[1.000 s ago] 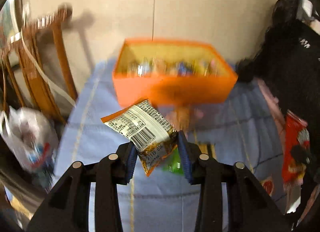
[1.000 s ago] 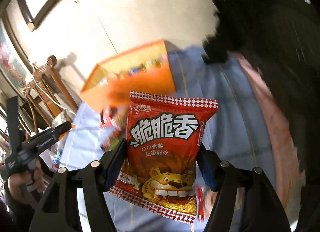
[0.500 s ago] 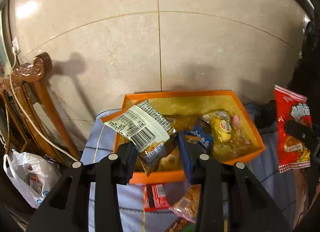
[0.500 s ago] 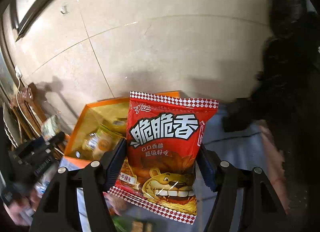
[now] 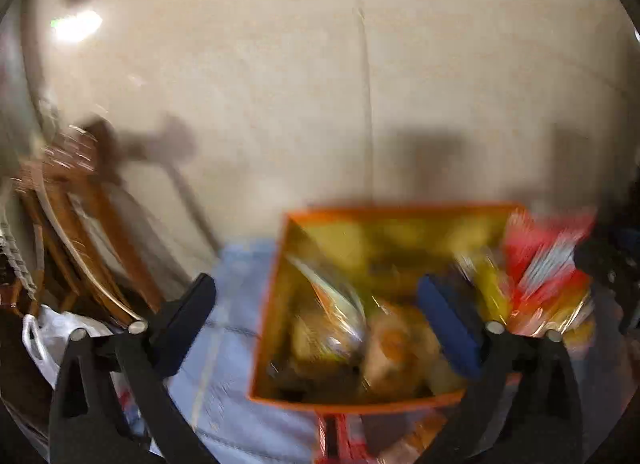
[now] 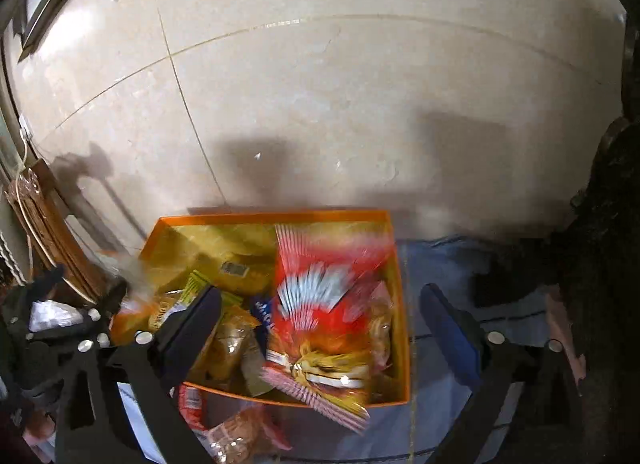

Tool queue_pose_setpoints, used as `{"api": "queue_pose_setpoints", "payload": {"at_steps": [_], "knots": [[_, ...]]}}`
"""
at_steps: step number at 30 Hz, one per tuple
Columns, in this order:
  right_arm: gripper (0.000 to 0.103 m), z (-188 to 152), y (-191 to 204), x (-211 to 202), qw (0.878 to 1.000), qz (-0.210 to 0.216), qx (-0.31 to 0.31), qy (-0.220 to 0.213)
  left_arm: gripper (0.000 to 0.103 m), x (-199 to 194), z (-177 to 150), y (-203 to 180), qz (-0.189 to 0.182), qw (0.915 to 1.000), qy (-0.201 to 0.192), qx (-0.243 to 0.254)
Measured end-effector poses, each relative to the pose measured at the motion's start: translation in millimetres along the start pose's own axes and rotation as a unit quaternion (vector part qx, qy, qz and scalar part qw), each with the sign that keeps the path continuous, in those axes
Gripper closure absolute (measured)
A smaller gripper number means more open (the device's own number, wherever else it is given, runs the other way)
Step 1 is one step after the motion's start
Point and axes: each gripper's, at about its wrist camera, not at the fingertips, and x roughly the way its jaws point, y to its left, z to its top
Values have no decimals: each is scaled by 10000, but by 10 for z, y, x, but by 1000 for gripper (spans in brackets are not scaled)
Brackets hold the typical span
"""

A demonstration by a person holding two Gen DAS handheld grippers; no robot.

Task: Organize snacks
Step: 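Drop both bags into the orange box and open both tools, then grasp the pink cookie bag with the left tool while the right grasps the red-labelled round cake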

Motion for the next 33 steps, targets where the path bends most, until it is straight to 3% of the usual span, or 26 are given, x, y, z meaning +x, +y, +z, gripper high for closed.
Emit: {"api": "queue_pose_setpoints", "payload": {"at_steps": [4,7,10,12,14,16,17,19,21,24,25,26,27,30,33], "knots": [[4,-94,-14,-179,9997,-142,-190,-12,4,20,-81,-5,-254,9991,317,74],[4,-389,-150,-453,9992,-345,-134,115,4,-112,-281,43,-291,9989,368,60],[4,-1147,-410,-895,9971,-651,94,376,4,-328,-678,38,-753,9959,446,236],[4,-1840,-641,-1082,9898,-1009,197,990,4,-396,-914,-40,-852,9939,428,556],[4,-2420,-887,-1176,9747,-1286,591,1730,4,-426,-1185,-197,-1071,9883,448,988],[4,-2869,-1097,-1325,9654,-1147,1159,2033,4,-434,-1424,-414,-1473,9741,557,1626],[4,-3115,-1212,-1420,9574,-1217,1490,2152,4,-397,-1540,-560,-1539,9653,628,2016],[4,-3412,-1351,-1540,9430,-1400,1926,2324,4,-237,-1671,-777,-1361,9577,786,2409],[4,-3528,-1414,-1616,9368,-1357,2252,2310,4,-27,-1693,-910,-1517,9565,1041,2263],[4,-3587,-1449,-1722,9377,-1178,2531,2069,4,263,-1716,-1032,-1802,9521,1413,2028],[4,-3593,-1449,-1727,9380,-1156,2536,2059,8,315,-1733,-1046,-1832,9504,1476,2034],[4,-3592,-1427,-1722,9397,-1175,2460,2066,42,357,-1754,-1075,-1827,9497,1489,2060],[4,-3597,-1424,-1714,9416,-1230,2361,2064,54,390,-1785,-1101,-1721,9504,1480,2128],[4,-3602,-1378,-1559,9489,-1399,1991,2010,64,334,-1835,-1127,-1804,9468,1407,2262],[4,-3593,-1309,-1352,9583,-1251,1693,1932,76,226,-1838,-1093,-1917,9437,1397,2307]]}}
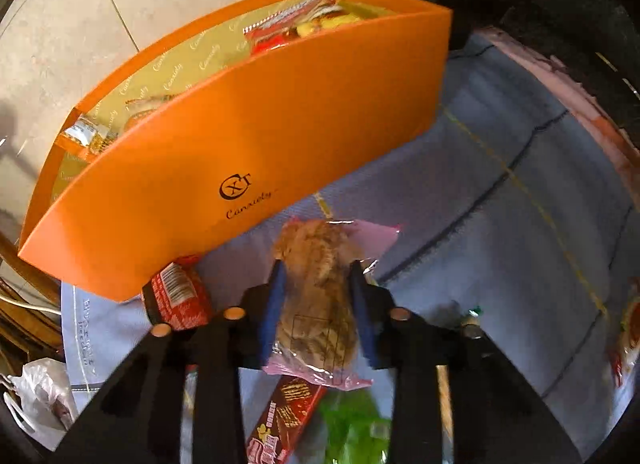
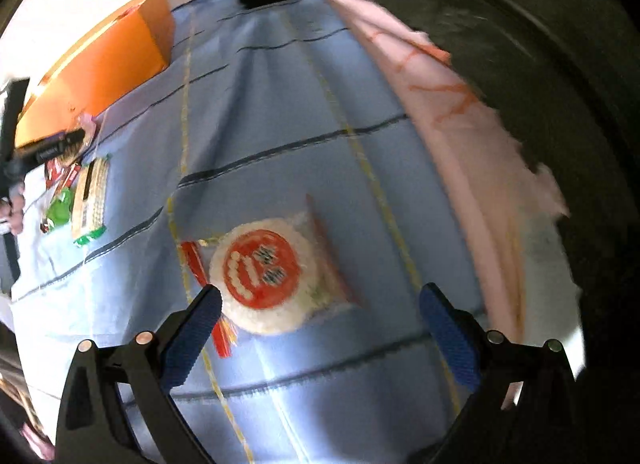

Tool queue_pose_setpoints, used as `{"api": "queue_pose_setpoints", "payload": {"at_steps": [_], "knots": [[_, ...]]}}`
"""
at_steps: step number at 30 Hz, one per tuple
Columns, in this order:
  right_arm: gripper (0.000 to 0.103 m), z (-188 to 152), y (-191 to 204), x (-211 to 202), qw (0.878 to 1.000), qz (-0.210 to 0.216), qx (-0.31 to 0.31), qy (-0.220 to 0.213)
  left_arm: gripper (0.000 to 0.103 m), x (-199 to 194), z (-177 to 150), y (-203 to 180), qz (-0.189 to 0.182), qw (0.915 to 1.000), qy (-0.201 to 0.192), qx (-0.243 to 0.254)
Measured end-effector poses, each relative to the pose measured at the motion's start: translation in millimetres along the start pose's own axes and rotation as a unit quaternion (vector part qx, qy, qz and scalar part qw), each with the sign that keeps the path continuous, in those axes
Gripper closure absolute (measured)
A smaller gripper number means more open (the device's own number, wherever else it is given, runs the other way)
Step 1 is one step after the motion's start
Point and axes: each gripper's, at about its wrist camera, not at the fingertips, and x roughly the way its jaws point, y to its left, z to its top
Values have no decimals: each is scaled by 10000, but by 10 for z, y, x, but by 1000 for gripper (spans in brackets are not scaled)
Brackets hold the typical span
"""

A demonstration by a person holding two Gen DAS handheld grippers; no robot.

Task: Organize snacks
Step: 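Grasp the pink cookie bag with the left tool while the right grasps the red-labelled round cake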

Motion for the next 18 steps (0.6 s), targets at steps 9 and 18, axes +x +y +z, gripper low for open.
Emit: {"api": "queue_pose_setpoints", "payload": {"at_steps": [9,18], "knots": [[3,0,354,459,9973,124,-729,37,90,-472,-134,98,-78,9995,-146,-252],[29,-70,213,207,9994,92,-260,-200,93,-570,-341,247,-95,9992,-40,-384]]}}
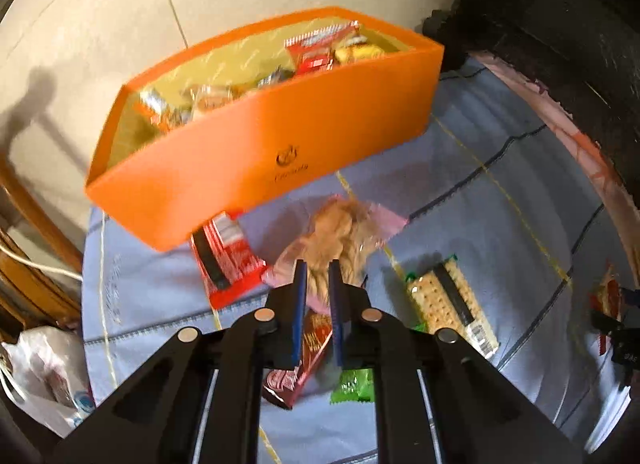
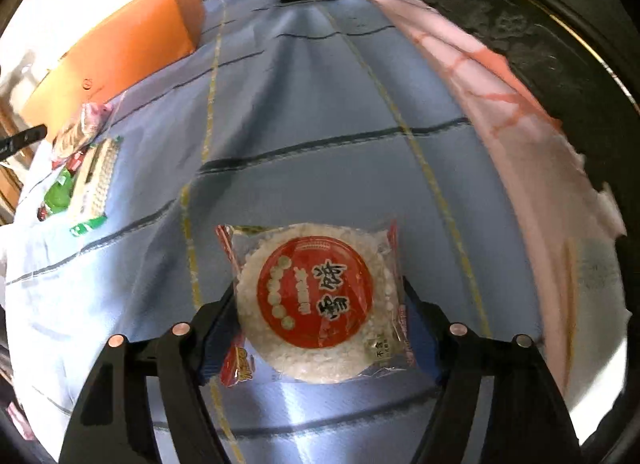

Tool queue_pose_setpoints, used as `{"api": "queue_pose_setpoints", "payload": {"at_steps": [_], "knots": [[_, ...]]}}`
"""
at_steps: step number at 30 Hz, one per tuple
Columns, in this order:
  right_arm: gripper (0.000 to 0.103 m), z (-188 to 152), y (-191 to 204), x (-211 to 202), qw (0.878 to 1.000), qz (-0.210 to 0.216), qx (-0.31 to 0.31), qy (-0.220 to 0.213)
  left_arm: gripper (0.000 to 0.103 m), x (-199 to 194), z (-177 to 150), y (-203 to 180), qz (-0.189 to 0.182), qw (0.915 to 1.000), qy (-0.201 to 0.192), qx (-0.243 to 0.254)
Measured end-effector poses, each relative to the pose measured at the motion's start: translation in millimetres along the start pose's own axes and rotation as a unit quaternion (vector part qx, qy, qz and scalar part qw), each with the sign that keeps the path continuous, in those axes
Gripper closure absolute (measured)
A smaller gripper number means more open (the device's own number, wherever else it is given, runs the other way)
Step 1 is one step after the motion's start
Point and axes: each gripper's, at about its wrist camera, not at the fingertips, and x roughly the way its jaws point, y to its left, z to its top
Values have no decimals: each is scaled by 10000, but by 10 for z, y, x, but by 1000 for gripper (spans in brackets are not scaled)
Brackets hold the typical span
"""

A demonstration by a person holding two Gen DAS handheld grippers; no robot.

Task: Organize snacks
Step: 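Grasp the pink cookie bag with the left tool while the right grasps the red-labelled round cake, then carry both packs over the orange box and release them inside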

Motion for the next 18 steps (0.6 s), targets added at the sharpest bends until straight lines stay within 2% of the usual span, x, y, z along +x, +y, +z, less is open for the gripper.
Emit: {"api": "queue_pose_setpoints", "payload": {"at_steps": [2,3,5,6,7,9,10,11,12,14,18], "knots": [[29,-15,-59,-74,9997,131,193,-47,93,45,7,-32,57,10000,-15,61],[29,-20,-86,-100,9992,236,309,-48,88,56,41,-56,134,9998,-114,115],[29,-5,-133,-178,9977,449,492,-89,40,63,106,-82,240,9993,-255,162],[29,4,-138,-211,9979,436,464,-125,35,76,159,-112,230,9989,-345,202],[29,7,-124,-253,9982,399,405,-176,34,87,195,-143,133,9990,-354,253],[29,36,-106,-354,9982,422,316,-286,17,152,261,-215,-74,9984,-256,492],[29,-2,-114,-390,9978,470,335,-315,8,200,275,-248,-16,9979,-248,601],[29,33,-124,-422,9969,588,382,-347,8,259,281,-271,72,9971,-249,713],[29,74,-143,-437,9960,679,428,-384,9,373,293,-281,166,9966,-90,799],[28,108,-160,-480,9956,696,442,-454,66,601,299,-216,-114,9974,413,584],[28,151,-209,-514,9957,621,443,-527,74,584,361,-103,-295,9979,497,307]]}}
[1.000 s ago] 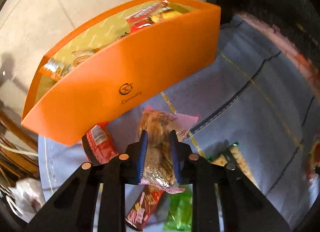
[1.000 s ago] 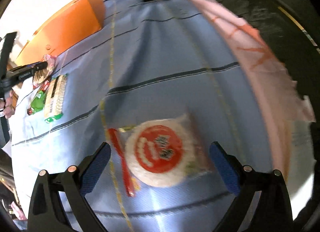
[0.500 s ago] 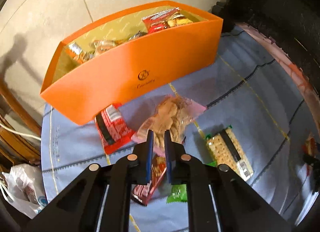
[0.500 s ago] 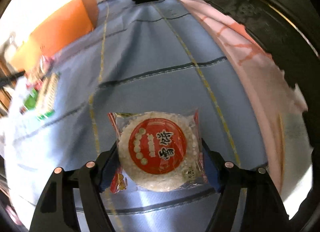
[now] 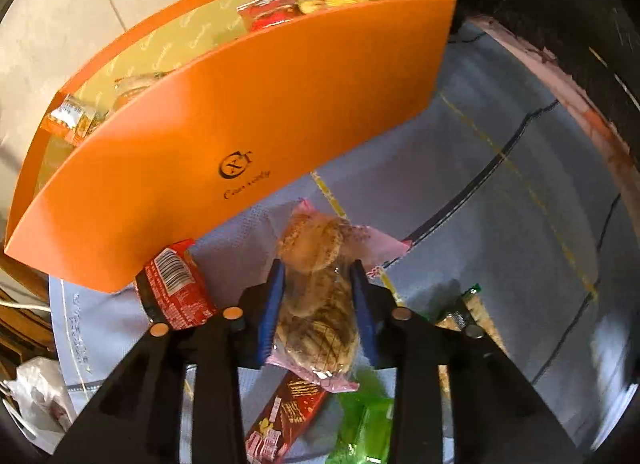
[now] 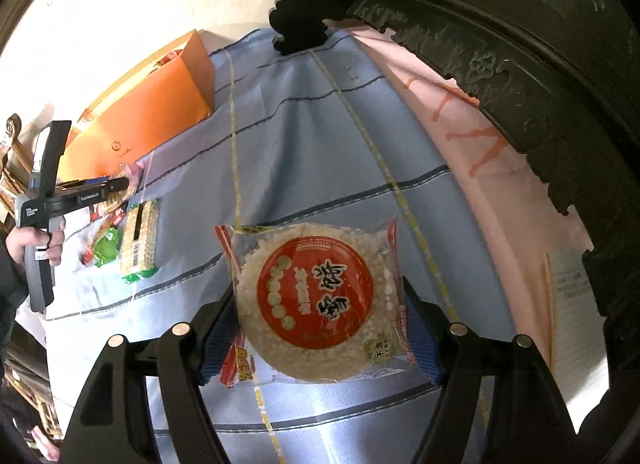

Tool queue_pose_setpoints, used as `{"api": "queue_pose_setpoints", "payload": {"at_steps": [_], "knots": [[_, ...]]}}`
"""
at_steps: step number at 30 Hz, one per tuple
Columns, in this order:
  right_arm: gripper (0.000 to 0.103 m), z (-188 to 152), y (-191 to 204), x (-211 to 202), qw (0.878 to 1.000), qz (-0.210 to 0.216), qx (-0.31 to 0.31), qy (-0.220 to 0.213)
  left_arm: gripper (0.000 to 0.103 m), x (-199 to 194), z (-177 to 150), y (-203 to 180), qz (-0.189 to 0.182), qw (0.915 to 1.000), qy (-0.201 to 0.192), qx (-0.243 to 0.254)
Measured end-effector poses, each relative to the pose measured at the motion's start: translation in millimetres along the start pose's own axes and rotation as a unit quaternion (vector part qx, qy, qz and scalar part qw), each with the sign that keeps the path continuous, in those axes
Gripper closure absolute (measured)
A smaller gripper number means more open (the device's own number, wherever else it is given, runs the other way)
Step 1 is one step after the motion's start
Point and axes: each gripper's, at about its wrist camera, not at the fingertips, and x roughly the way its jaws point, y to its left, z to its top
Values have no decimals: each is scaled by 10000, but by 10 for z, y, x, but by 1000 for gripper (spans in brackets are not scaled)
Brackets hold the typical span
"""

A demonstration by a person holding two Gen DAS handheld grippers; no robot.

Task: Organize snacks
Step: 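Carry both packs over the orange box and release them inside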

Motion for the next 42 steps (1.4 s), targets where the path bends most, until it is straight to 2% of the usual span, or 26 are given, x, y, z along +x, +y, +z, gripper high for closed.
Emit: {"api": "queue_pose_setpoints", "payload": {"at_steps": [3,7,10,13,15,17,19,22,24,27,29,31,34,38,39,42], "knots": [[28,38,-55,-51,9999,53,112,-60,78,-67,-37,-23,28,9999,-10,109],[28,80,-26,-213,9997,60,54,-250,81,-231,-91,-16,-198,9998,-53,-86],[28,155,61,-385,9987,151,-98,-473,81,-493,-126,3,-61,9996,-264,-90],[28,227,173,-498,9972,293,-227,-650,81,-854,-150,85,3,9979,-507,-396],[28,336,283,-571,9958,478,-275,-736,81,-1157,-166,143,358,9953,-654,-624],[28,512,409,-644,9931,778,-275,-828,81,-1431,-194,239,662,9898,-788,-988],[28,782,632,-785,9849,1259,-435,-1111,81,-1758,-214,329,858,9797,-1070,-1461],[28,1171,1019,-928,9730,1524,-938,-1456,81,-2030,-105,432,850,9715,-1325,-1775],[28,1554,1377,-925,9608,1858,-1294,-1597,81,-2123,49,550,1040,9654,-1397,-1942],[28,2063,1885,-673,9564,1740,-1712,-1606,81,-2091,313,747,1043,9590,-1550,-2133],[28,2375,2168,-423,9586,1536,-1838,-1538,83,-1941,551,895,1149,9548,-1538,-2268],[28,2637,2351,-142,9631,1410,-1808,-1410,91,-1821,717,1019,1327,9554,-1456,-2198],[28,2924,2588,271,9712,1116,-1774,-1134,94,-1700,925,1120,1380,9573,-1447,-2086],[29,3050,2792,556,9726,1067,-1868,-881,98,-1527,1044,1278,1144,9582,-1367,-2240],[29,3042,2810,613,9729,1086,-1856,-848,98,-1486,1046,1278,1192,9580,-1346,-2235],[29,3069,2782,647,9725,1197,-1796,-874,99,-1384,1004,1326,1050,9589,-1268,-2310]]}}
